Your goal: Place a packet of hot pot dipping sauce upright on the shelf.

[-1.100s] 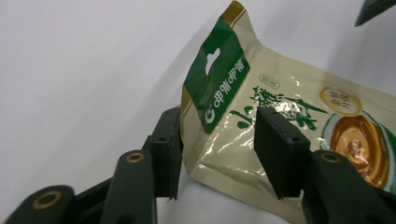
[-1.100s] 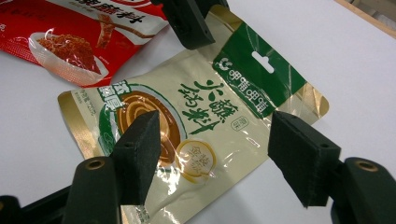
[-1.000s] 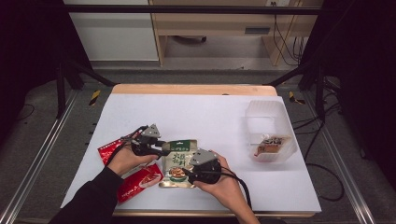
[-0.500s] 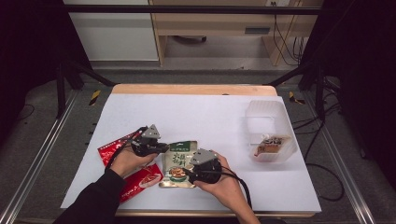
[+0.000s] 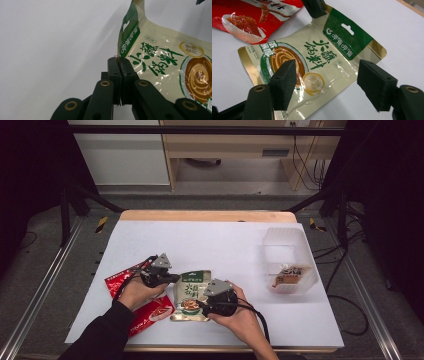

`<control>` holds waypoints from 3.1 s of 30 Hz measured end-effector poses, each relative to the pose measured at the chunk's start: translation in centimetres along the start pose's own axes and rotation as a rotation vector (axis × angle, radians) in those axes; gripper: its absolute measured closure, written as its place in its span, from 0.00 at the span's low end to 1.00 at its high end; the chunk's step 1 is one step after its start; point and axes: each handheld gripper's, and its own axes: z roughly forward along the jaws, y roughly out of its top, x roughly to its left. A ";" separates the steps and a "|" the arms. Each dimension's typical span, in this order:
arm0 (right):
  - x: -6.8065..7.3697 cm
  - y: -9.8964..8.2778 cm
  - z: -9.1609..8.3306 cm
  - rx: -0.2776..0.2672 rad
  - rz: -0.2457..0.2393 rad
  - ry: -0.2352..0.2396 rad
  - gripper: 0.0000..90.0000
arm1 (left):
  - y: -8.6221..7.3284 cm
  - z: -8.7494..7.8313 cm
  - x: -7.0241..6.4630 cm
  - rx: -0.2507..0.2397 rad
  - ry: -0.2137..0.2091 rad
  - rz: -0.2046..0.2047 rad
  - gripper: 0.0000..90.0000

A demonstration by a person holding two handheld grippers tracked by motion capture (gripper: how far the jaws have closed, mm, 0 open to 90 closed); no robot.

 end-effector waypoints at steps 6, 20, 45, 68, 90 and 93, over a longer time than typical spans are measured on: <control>-0.3 0.0 0.0 0.010 0.010 -0.004 0.32 | 0.0 -0.1 0.0 -0.001 0.000 0.005 0.99; -3.1 1.4 -1.4 0.070 -0.016 -0.040 0.25 | 0.2 -0.4 0.0 0.003 0.011 0.034 1.00; -4.8 3.3 -4.1 0.040 -0.033 -0.071 0.24 | 5.9 -5.0 -0.7 -0.107 0.047 0.161 1.00; -5.6 6.7 -6.4 0.092 -0.085 -0.023 0.19 | 7.3 -7.6 -2.1 -0.128 0.058 0.233 1.00; -6.0 9.6 -5.3 0.193 -0.196 0.047 0.36 | 7.7 -8.5 -3.8 -0.132 0.049 0.280 1.00; -6.0 9.8 -4.8 0.219 -0.211 0.056 0.43 | 7.8 -8.5 -4.0 -0.135 0.048 0.282 1.00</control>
